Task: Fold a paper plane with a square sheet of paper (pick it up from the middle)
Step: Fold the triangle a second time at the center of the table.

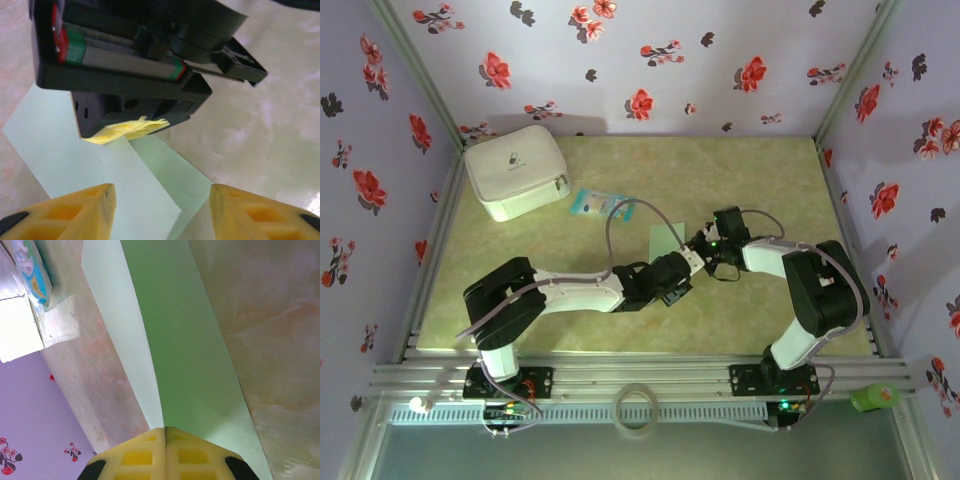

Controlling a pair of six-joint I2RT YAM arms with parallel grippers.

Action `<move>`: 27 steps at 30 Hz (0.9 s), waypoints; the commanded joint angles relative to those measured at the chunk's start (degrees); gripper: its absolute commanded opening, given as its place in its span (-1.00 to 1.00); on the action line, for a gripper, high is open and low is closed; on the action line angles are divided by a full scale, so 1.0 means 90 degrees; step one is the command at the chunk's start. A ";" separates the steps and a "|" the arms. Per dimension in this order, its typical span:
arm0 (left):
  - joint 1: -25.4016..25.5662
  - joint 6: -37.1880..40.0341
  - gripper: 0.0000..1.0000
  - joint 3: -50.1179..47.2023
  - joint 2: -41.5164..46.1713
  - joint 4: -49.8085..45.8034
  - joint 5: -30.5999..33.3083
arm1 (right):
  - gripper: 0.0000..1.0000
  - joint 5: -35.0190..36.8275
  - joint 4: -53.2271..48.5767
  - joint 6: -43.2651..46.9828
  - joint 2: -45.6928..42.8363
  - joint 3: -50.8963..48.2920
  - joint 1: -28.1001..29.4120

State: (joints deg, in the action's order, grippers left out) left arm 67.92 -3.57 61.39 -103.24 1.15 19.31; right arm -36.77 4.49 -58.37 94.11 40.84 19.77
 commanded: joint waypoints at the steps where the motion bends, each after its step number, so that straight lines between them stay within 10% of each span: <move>1: 0.0041 0.0153 -0.04 0.0186 -0.0120 -0.0245 0.0374 | -0.92 0.0102 -0.0104 0.0014 -0.0144 -0.0016 0.0045; 27: -0.0219 -0.0054 -1.00 0.0417 0.0023 -0.0836 -0.0535 | -0.68 0.0253 -0.0363 0.0264 -0.0354 0.0002 -0.0006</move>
State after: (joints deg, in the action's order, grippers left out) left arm 67.09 -1.78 63.77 -103.55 -4.80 18.37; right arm -36.01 3.75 -57.82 93.21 40.82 19.77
